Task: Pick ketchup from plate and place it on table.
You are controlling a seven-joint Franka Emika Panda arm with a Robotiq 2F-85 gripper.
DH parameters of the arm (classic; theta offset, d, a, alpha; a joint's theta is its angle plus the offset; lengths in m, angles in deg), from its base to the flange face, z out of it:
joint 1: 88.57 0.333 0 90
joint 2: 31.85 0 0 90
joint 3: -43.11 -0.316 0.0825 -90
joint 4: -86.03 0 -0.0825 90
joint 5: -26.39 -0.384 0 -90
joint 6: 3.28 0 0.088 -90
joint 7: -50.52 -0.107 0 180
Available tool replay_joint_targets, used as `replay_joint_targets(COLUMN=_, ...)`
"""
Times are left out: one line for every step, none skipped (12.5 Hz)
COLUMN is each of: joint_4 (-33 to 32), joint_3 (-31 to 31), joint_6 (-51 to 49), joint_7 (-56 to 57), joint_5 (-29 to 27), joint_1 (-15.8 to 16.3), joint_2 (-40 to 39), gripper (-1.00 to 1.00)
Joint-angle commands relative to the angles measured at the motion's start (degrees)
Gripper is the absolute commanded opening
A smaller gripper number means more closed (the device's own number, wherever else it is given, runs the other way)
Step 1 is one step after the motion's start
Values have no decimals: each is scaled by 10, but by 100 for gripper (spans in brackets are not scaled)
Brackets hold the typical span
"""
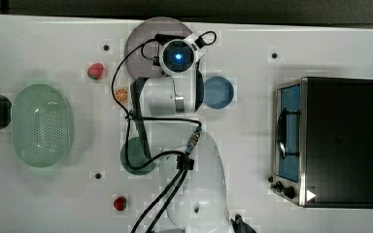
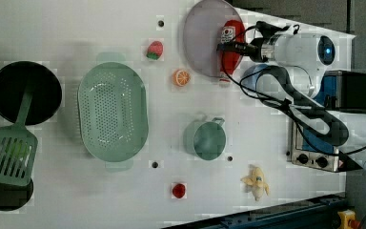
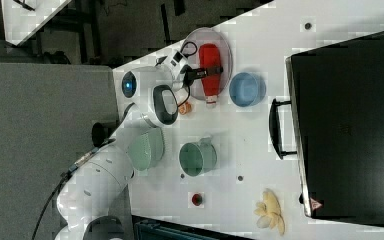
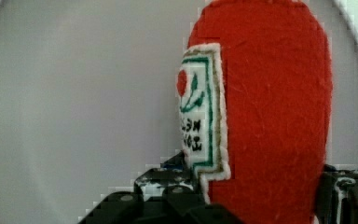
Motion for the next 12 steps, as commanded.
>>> replay_joint_targets(joint_4=4, joint_3=2, joint_6=3, joint_7=15, joint_5=1, joint_1=-2, joint_2=28, gripper=23)
replay_joint_targets(joint_4=2, joint_3=2, joint_6=3, joint_7=14, joint_5=1, joint_1=-2, joint_2=43, gripper=23)
replay_joint_targets(joint_4=-1, joint_3=2, joint_6=-5, joint_7=14, joint_5=1, joint_1=-3, joint_2=61, gripper=23)
replay_joint_targets(joint_4=-4, joint_3=3, joint_6=-23, joint_7=13, joint_5=1, joint_1=-3, joint_2=84, gripper=23)
replay_joint_targets(joint_4=-10, joint_3=4, joint_6=-50, joint_7=13, joint_5=1, joint_1=-4, joint_2=109, gripper=23)
replay_joint_targets(joint_4=-19, joint_3=5, joint_6=-82, joint_7=13, joint_5=1, joint_1=-5, joint_2=138, gripper=23)
replay_joint_targets(joint_4=-31, joint_3=5, joint_6=-112, joint_7=13, joint_5=1, joint_1=-6, joint_2=168, gripper=23)
replay_joint_targets(joint_4=-46, joint_3=5, joint_6=-138, joint_7=13, joint_5=1, joint_1=-7, joint_2=199, gripper=23)
replay_joint_targets(joint_4=-63, joint_3=5, joint_6=-156, joint_7=9, joint_5=0, joint_1=-8, joint_2=231, gripper=23)
replay_joint_targets(joint_4=-80, joint_3=5, joint_6=-171, joint_7=4, joint_5=0, joint_1=-9, joint_2=260, gripper=23)
replay_joint_targets(joint_4=-97, joint_3=6, joint_6=-186, joint_7=-1, joint_5=0, joint_1=-11, joint_2=288, gripper=23)
replay_joint_targets(joint_4=-117, joint_3=6, joint_6=-204, joint_7=-3, joint_5=-1, joint_1=-13, joint_2=314, gripper=23)
